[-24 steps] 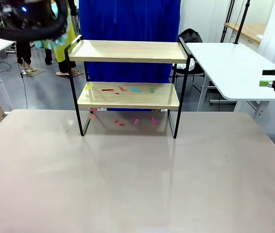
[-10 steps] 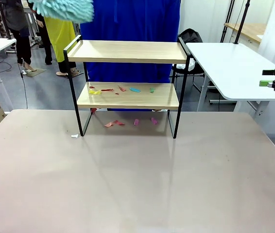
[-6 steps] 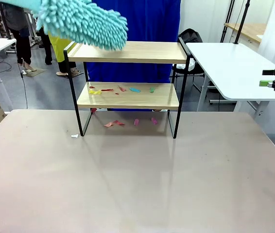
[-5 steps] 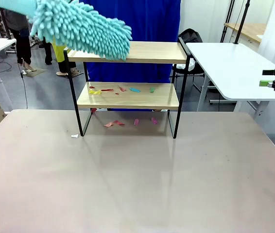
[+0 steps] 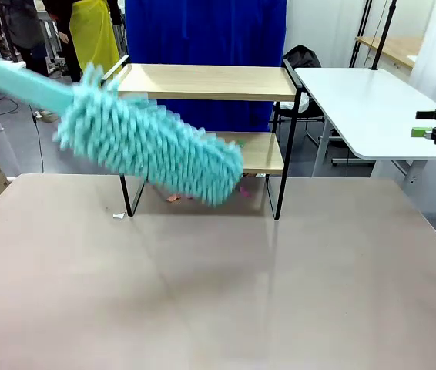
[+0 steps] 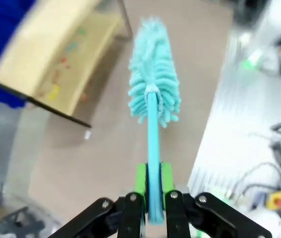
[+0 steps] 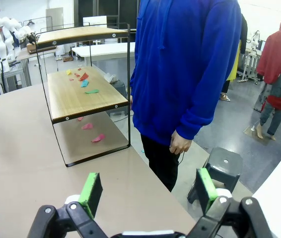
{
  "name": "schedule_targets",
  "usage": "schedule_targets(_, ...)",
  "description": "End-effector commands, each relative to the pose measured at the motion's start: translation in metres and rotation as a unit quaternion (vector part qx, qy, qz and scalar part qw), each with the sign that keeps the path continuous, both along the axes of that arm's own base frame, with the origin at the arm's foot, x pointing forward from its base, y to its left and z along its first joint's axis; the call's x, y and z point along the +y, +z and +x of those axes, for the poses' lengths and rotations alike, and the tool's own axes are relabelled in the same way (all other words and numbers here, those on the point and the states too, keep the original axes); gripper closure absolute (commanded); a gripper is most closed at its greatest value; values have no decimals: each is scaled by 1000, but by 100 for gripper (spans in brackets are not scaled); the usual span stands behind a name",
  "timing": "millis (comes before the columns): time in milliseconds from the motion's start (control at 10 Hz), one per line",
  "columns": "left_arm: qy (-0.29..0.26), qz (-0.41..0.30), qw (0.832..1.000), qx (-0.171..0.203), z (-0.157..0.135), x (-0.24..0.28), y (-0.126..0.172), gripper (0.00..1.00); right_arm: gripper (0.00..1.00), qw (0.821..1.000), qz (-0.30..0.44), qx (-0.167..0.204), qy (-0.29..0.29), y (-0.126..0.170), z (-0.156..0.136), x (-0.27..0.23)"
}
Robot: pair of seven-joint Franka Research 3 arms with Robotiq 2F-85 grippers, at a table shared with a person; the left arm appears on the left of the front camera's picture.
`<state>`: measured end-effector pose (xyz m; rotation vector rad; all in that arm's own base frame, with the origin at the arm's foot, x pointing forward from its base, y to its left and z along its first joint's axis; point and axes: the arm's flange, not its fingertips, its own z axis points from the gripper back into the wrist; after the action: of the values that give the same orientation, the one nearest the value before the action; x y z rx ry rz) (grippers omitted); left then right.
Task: Clean the shelf.
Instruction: Clean the specific section of the Shelf indicated by the human with the Duster.
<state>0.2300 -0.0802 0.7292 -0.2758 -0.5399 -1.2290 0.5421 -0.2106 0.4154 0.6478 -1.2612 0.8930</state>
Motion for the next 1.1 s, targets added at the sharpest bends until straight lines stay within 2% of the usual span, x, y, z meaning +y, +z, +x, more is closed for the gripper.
schedule_targets(0, -96, 91, 991, -13, 8, 0, -26, 86, 0, 1000, 0, -2, -1, 2, -1, 2)
schedule_targets(200, -153, 168, 974, 13, 18, -7, -57, 86, 0, 1000, 0, -2, -1, 2, -1, 2)
schedule_targets(300, -155, 193, 968, 33, 27, -6, -75, 86, 0, 1000, 0, -2, -1, 2, -1, 2)
schedule_targets(500, -136, 178, 974, 42, 45, 7, -99, 86, 0, 1000, 0, -2, -1, 2, -1, 2)
schedule_targets(600, -120, 157, 980, 34, 50, 10, -104, 86, 0, 1000, 0, -2, -1, 2, -1, 2)
schedule_targets(700, -77, 134, 988, 17, 53, 8, -102, 86, 0, 1000, 0, -2, -1, 2, -1, 2)
schedule_targets(800, -129, 181, 973, 55, 48, 4, -100, 86, 0, 1000, 0, -2, -1, 2, -1, 2)
schedule_targets(1000, -129, 181, 973, 55, 48, 4, -100, 86, 0, 1000, 0, -2, -1, 2, -1, 2)
